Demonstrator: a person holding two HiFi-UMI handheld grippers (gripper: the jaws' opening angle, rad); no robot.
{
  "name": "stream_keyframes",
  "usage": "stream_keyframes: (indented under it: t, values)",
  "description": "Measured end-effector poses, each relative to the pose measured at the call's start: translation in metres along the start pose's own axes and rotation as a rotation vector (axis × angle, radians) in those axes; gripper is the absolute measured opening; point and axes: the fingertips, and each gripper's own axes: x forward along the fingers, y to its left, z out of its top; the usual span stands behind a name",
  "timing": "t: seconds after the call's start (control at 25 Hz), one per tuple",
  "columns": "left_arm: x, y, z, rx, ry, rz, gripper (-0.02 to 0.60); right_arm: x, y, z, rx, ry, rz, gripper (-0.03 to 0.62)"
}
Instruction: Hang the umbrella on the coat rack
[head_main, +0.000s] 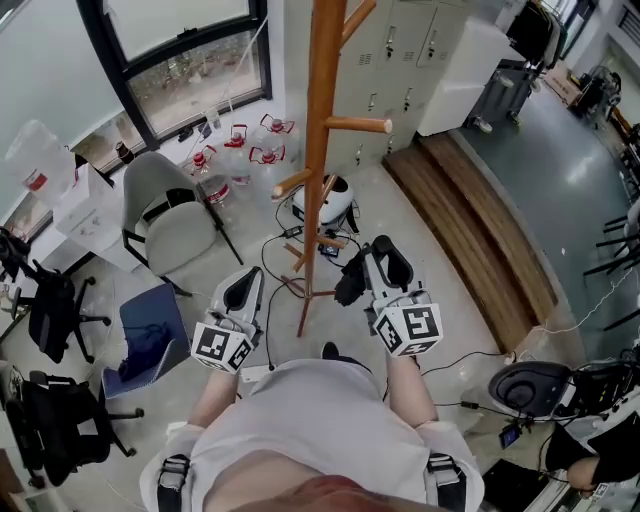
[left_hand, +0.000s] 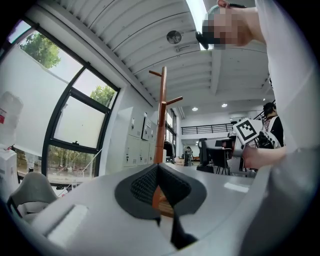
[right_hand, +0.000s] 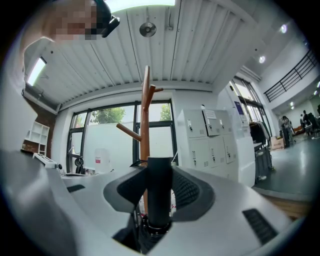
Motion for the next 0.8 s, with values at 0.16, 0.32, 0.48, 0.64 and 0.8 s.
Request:
stream_keyframes:
  t: [0.16, 0.32, 0.48, 0.64, 0.8]
  values:
    - [0.025, -0.005, 0.002, 0.015, -0.011, 0.042, 0.009, 0.018, -0.023, 0.000, -0.005, -0.002, 0.049, 0.152]
    - [0.042, -0.012, 0.000, 0.022, -0.013, 0.088, 0.011, 0.031, -0.044, -0.002, -0.006, 0.002, 0.097, 0.152]
    - [0.047, -0.014, 0.000, 0.023, -0.016, 0.152, 0.011, 0.042, -0.053, -0.002, -0.008, 0.003, 0.147, 0.152]
    - [0.054, -0.013, -0.001, 0.022, -0.017, 0.165, 0.011, 0.052, -0.059, -0.006, -0.005, 0.003, 0.168, 0.152]
    - [0.062, -0.007, 0.001, 0.028, -0.022, 0.156, 0.010, 0.063, -0.063, -0.009, -0.010, 0.011, 0.163, 0.152]
